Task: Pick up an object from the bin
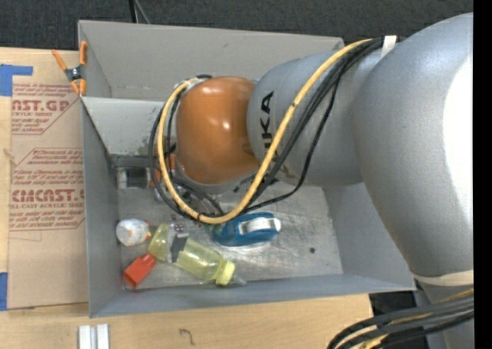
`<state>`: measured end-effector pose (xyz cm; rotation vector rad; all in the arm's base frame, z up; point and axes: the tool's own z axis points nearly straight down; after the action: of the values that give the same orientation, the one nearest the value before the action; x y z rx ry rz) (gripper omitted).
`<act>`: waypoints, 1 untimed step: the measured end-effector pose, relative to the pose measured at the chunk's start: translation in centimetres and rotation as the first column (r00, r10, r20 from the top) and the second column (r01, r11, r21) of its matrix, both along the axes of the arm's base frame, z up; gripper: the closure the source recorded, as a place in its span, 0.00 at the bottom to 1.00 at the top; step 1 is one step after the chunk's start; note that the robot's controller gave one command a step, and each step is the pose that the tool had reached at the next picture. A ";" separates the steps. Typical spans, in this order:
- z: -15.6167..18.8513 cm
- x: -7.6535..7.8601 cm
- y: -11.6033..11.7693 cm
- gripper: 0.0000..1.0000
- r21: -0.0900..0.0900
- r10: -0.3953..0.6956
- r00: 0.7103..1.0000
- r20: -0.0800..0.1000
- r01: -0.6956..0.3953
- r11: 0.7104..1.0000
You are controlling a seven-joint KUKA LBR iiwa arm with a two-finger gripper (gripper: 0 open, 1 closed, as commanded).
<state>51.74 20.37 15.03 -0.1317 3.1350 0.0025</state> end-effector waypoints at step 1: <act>-1.1 -2.3 -0.5 0.00 -0.002 -0.003 1.000 -0.008 0.003 1.000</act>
Offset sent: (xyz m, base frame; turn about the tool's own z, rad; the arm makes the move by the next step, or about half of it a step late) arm -0.0248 -0.0407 -0.0235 -0.1183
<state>49.44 19.83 13.96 -0.1273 3.1431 -0.0001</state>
